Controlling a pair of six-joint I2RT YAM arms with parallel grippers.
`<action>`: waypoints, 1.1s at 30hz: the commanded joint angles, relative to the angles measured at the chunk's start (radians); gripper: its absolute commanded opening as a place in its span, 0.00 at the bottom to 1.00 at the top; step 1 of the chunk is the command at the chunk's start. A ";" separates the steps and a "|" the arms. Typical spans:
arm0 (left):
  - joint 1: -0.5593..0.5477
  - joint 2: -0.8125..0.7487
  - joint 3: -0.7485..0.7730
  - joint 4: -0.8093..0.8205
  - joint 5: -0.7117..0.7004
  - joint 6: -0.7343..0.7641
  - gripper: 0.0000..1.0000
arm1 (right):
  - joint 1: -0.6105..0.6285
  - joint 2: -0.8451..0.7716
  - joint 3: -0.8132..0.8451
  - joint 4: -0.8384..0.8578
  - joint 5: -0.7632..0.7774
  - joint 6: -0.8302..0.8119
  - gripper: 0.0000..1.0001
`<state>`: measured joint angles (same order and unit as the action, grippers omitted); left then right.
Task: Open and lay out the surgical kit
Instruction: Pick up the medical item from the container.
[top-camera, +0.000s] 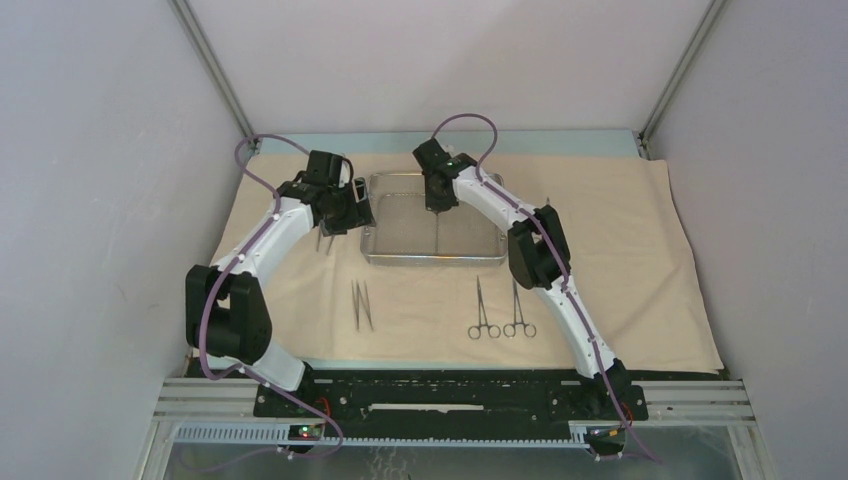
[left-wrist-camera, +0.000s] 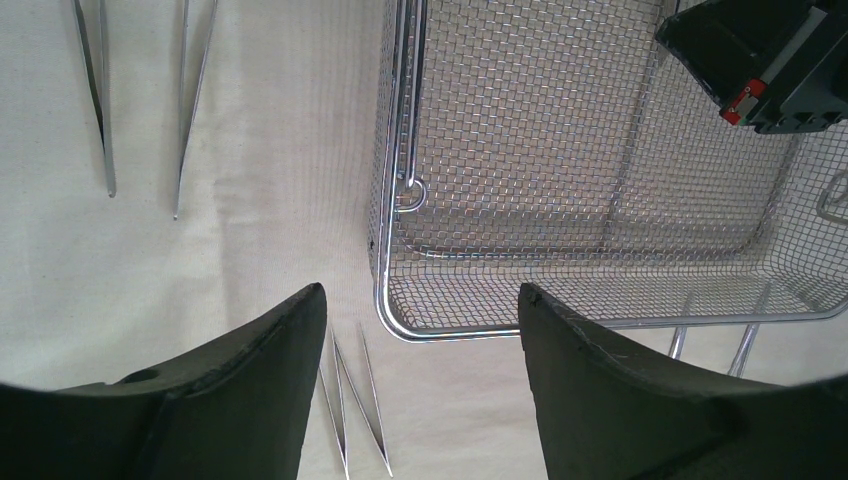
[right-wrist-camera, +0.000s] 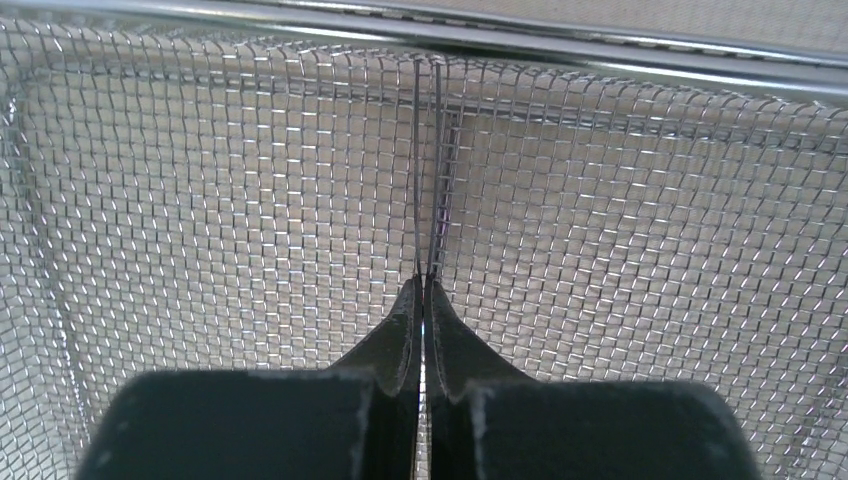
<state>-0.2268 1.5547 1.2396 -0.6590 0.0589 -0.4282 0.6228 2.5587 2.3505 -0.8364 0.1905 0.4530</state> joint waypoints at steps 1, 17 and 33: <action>-0.003 -0.025 -0.018 0.025 0.007 -0.011 0.75 | -0.012 -0.051 0.062 -0.066 -0.066 0.011 0.00; -0.003 -0.026 -0.022 0.035 0.028 -0.029 0.75 | -0.056 -0.141 0.035 -0.170 -0.216 0.001 0.00; -0.014 -0.028 0.015 0.093 0.173 -0.171 0.68 | 0.052 -0.393 -0.294 0.088 -0.137 -0.032 0.00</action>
<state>-0.2272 1.5547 1.2396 -0.6125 0.1665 -0.5308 0.6338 2.2498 2.0823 -0.8425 0.0082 0.4377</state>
